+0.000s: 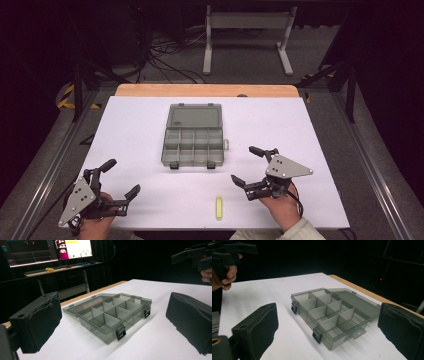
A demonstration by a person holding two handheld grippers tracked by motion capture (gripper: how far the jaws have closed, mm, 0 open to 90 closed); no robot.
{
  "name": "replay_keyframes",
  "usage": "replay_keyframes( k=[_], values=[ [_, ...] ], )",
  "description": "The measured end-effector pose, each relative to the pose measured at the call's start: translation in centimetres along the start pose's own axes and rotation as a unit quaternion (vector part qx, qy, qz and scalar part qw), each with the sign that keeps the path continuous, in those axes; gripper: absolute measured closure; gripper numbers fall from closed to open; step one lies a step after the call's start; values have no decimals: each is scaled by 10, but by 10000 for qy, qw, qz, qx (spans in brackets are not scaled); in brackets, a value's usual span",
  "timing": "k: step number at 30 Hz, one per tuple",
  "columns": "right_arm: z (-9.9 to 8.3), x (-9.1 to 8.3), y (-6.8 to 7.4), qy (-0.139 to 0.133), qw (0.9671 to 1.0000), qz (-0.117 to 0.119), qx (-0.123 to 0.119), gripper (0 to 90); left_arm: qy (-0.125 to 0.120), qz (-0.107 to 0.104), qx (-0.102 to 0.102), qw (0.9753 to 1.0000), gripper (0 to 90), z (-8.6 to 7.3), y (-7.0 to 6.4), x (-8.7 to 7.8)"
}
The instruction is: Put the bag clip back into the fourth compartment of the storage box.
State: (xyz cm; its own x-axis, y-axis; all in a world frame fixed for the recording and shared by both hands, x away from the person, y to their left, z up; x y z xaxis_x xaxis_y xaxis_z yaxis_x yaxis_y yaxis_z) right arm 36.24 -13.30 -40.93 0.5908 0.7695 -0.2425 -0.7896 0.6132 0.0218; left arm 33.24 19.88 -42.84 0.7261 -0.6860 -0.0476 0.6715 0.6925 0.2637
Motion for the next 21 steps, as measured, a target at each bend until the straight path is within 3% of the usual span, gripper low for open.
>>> replay_keyframes(
  k=[2, 6, 8, 9, 10, 11, 13, 14, 15, 16, 18, 21],
  values=[
    [2, 4, 5, 45, 9998, 199, -19, 54, 6, -9, -6, 10000, 11, 0, 0, 0],
    [2, 8, 11, 354, 9990, 275, -87, 71, 7, -27, -3, 10000, 17, 0, -1, 0],
    [0, 11, 16, 684, 9968, 390, -107, 145, -4, -19, -5, 10000, 17, 0, 0, 0],
    [-1, 11, 21, 898, 9945, 513, -138, 293, -2, -17, -14, 10000, 17, 0, 0, 0],
    [-1, 11, 21, 898, 9945, 513, -138, 293, -2, -17, -14, 10000, 17, 0, 0, 0],
    [-1, 11, 25, 961, 9932, 627, -209, 403, -3, -18, -11, 10000, 17, 0, 0, 0],
    [1, 10, 31, 1032, 9914, 794, -123, 588, 7, -23, -10, 10000, 17, 0, 0, 0],
    [1, 9, 33, 1110, 9897, 892, -108, 660, 7, -31, -9, 10000, 17, 0, 0, 0],
    [-1, 9, 38, 1310, 9860, 1010, -226, 781, 9, -36, -7, 10000, 17, 0, -1, 0],
    [-1, 9, 38, 1310, 9860, 1010, -226, 781, 9, -36, -7, 10000, 17, 0, -1, 0],
    [-2, 9, 45, 1557, 9801, 1180, -364, 898, -2, -24, -16, 10000, 17, 0, 0, 0],
    [-2, 9, 50, 1769, 9749, 1258, -492, 900, -2, -20, -18, 10000, 17, 0, 0, 0]
  ],
)
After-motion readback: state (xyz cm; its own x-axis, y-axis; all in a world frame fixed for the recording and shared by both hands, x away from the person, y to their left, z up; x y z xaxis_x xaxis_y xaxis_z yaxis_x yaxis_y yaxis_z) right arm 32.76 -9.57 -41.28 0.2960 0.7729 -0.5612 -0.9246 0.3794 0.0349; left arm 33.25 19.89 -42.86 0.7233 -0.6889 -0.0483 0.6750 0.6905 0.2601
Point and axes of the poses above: each handheld gripper's, and its own axes: x roughly forward along the jaws, z roughly out of its top, y roughly to its left, the point moved 9 cm from there along x, roughly forward along the jaws, and after that the axes turned 8 degrees about x, right-handed, at the moved point
